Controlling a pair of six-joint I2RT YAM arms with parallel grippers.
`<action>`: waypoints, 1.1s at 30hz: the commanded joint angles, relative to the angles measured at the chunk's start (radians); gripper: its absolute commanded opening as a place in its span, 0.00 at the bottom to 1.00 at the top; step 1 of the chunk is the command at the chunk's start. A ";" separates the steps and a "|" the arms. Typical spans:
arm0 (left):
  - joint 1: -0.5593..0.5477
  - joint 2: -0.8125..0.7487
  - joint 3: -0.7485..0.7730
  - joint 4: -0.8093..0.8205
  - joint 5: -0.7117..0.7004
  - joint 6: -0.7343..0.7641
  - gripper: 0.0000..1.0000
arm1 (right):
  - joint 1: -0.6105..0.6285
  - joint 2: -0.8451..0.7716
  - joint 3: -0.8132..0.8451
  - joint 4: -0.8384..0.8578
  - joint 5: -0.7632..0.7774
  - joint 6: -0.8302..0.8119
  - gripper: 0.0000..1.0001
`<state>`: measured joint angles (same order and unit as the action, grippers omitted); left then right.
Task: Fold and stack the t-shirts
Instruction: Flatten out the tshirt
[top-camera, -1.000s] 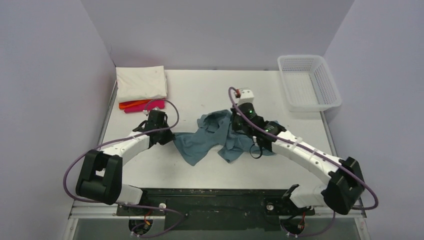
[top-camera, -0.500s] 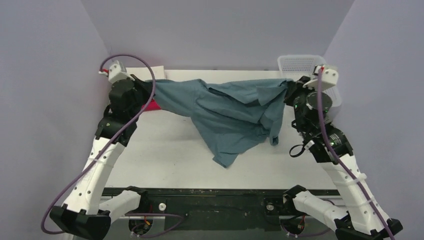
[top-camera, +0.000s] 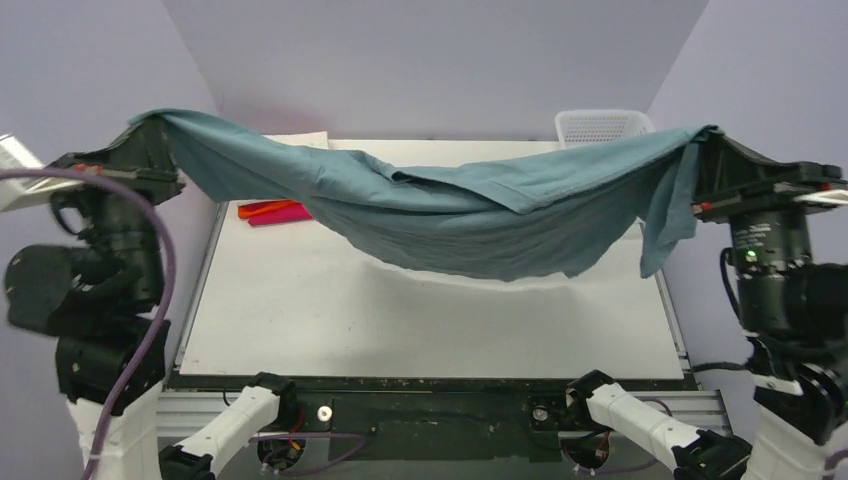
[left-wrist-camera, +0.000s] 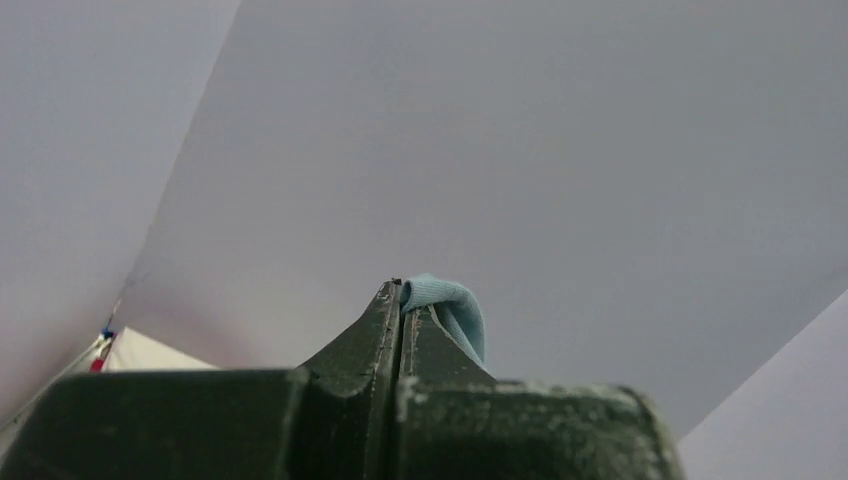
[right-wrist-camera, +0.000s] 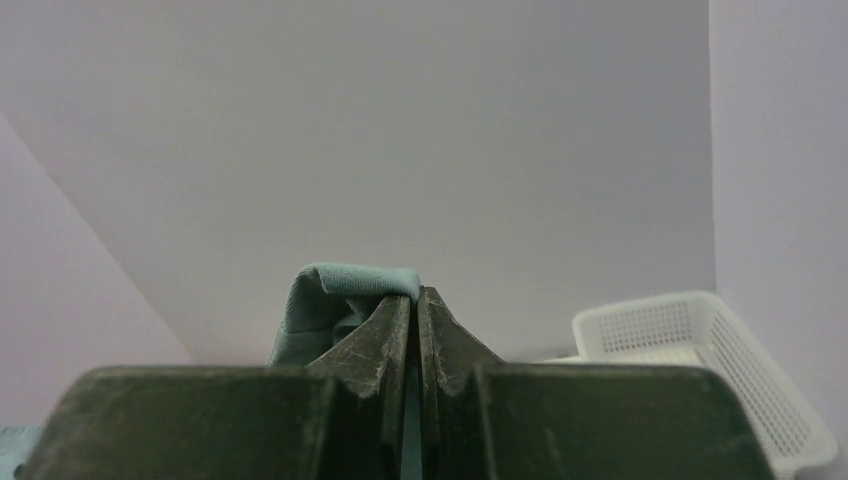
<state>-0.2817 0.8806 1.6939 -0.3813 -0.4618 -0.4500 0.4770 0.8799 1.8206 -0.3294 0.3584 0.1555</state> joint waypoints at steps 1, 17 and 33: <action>0.004 -0.036 0.164 0.000 -0.039 0.113 0.00 | -0.006 0.008 0.170 -0.039 -0.116 -0.006 0.00; 0.004 0.049 0.228 0.030 -0.058 0.168 0.00 | -0.006 0.000 0.087 0.037 -0.045 -0.051 0.00; 0.188 0.880 -0.049 0.059 0.101 -0.036 0.29 | -0.345 0.677 -0.308 0.350 -0.170 0.089 0.07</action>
<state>-0.1471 1.6199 1.6314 -0.2626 -0.5228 -0.3866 0.2089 1.3693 1.5436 -0.1051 0.3527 0.1326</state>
